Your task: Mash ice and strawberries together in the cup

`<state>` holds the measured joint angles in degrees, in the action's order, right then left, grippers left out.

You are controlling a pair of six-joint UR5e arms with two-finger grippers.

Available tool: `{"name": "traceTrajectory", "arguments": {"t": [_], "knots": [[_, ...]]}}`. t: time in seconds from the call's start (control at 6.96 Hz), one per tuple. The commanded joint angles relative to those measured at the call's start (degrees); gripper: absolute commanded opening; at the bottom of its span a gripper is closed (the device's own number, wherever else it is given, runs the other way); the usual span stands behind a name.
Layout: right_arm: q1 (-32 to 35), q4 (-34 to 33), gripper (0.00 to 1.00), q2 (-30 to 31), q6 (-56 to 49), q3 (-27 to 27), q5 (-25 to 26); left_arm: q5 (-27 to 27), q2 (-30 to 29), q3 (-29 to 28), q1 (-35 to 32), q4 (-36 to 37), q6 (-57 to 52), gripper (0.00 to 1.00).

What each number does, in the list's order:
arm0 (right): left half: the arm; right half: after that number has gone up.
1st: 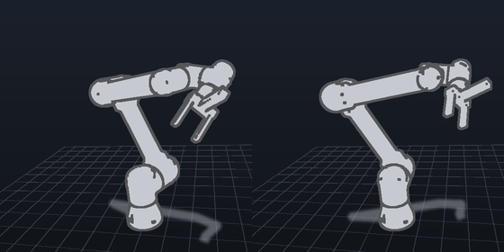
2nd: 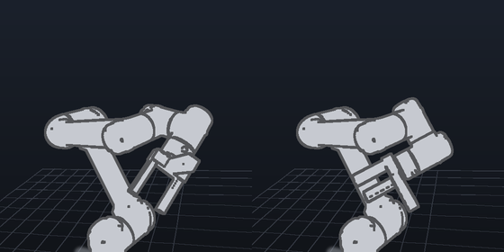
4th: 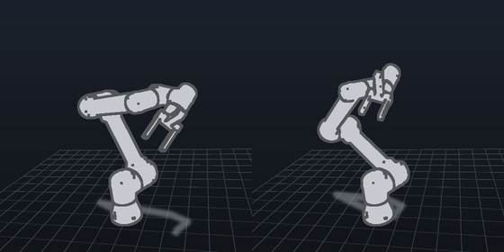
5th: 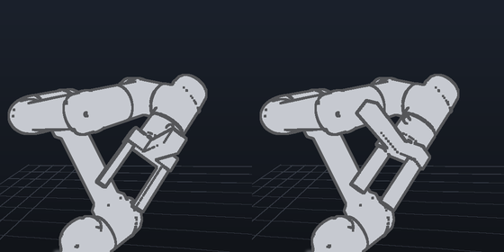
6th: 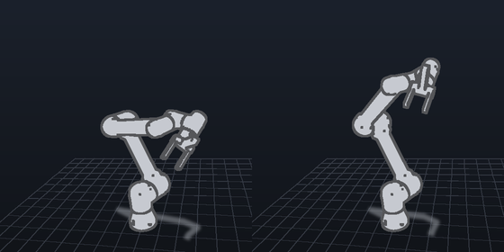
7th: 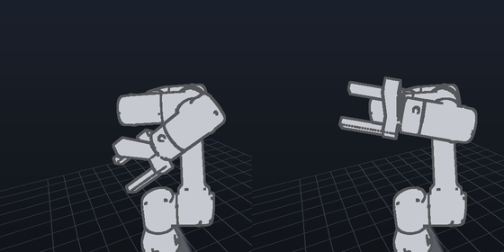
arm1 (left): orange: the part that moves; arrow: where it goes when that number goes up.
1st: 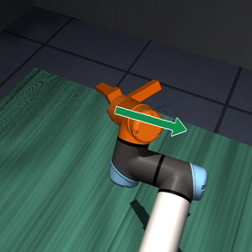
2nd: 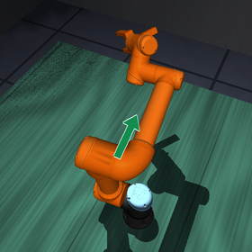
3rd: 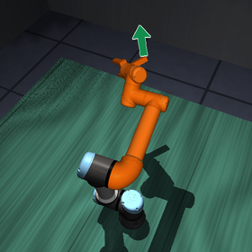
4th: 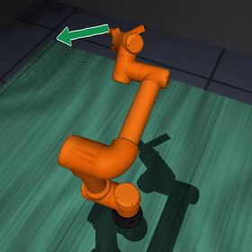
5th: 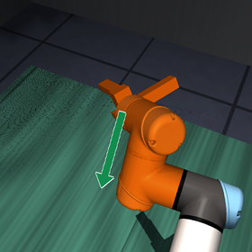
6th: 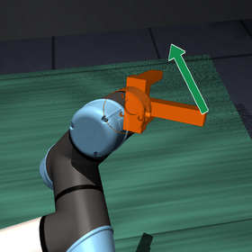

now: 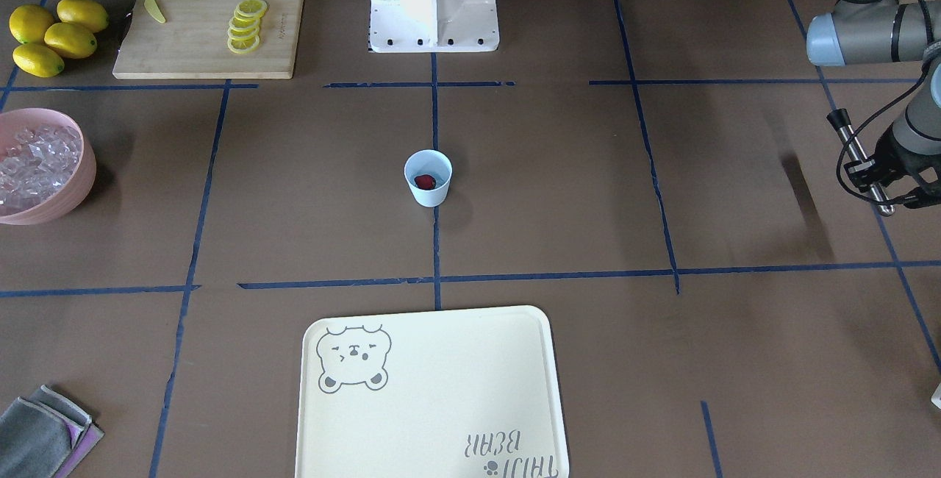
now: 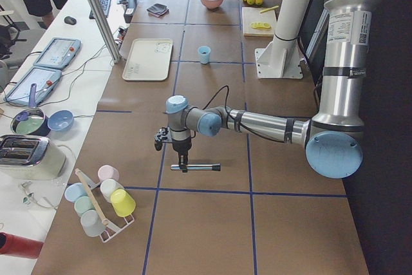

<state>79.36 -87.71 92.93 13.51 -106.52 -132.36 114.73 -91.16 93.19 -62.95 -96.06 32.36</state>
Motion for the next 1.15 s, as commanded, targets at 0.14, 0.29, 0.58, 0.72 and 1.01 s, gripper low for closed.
{"name": "traceTrajectory", "arguments": {"t": [0.14,0.29,0.58,0.72,1.01], "knots": [[0.0,0.0,1.00,0.1,0.0,0.0,0.0,0.4,-0.1,-1.1,4.7,-0.1,-2.9,0.00],[0.0,0.0,1.00,0.1,0.0,0.0,-0.1,0.3,0.2,-1.4,4.7,-0.1,-5.7,0.00],[0.0,0.0,1.00,0.1,0.0,-0.2,-0.1,0.2,0.2,-3.0,4.8,-0.2,-5.9,0.00],[0.0,0.0,1.00,0.1,0.1,-0.3,-0.1,0.3,0.1,-3.8,4.8,-0.2,-5.4,0.00],[0.0,0.0,1.00,0.1,0.2,-0.4,-0.1,0.4,-0.2,-4.4,4.8,-0.3,-5.0,0.00]]}}
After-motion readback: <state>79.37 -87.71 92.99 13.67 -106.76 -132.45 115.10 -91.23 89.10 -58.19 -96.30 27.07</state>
